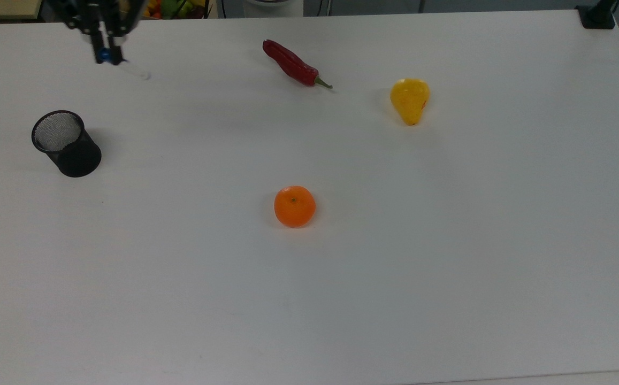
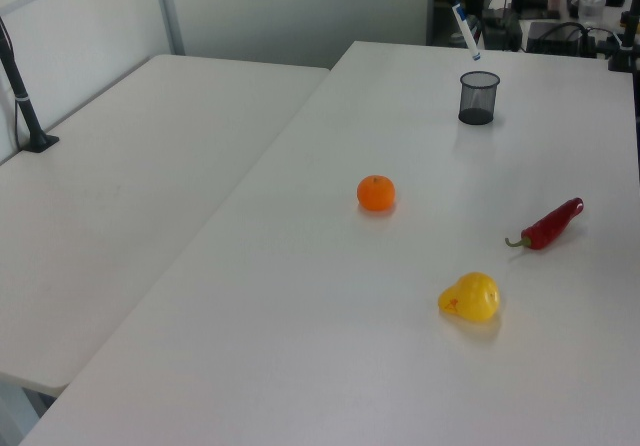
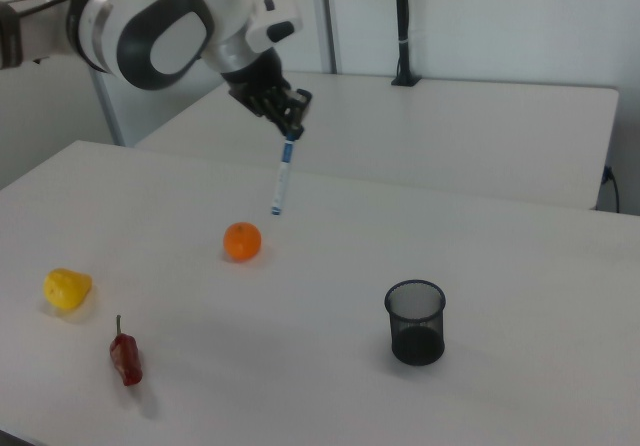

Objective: Take marker pen
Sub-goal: 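Carry the marker across the table toward the yellow pear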

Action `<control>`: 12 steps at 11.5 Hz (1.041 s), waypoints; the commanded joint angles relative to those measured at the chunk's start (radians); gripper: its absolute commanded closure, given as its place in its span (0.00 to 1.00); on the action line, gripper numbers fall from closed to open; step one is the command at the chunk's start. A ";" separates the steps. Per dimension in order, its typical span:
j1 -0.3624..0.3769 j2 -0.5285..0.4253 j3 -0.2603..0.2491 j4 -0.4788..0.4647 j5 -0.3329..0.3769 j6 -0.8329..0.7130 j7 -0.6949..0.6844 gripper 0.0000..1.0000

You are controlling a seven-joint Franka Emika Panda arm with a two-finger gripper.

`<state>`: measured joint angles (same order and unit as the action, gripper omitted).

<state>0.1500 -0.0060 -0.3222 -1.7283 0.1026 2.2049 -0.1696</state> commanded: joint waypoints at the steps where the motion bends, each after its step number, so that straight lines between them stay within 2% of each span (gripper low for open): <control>1: 0.109 0.004 0.012 0.016 0.023 -0.096 0.152 0.98; 2: 0.131 0.014 0.041 0.018 0.023 -0.114 0.201 0.98; 5: 0.129 0.102 0.181 0.019 0.026 -0.119 0.382 0.99; 7: 0.129 0.138 0.245 0.018 0.025 -0.116 0.429 0.99; 10: 0.131 0.262 0.352 0.047 0.014 -0.068 0.507 0.98; 11: 0.131 0.299 0.382 0.053 0.008 -0.054 0.507 0.98; 12: 0.137 0.320 0.388 0.055 0.006 -0.042 0.507 0.98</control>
<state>0.2833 0.2398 0.0218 -1.7094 0.1143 2.1301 0.3102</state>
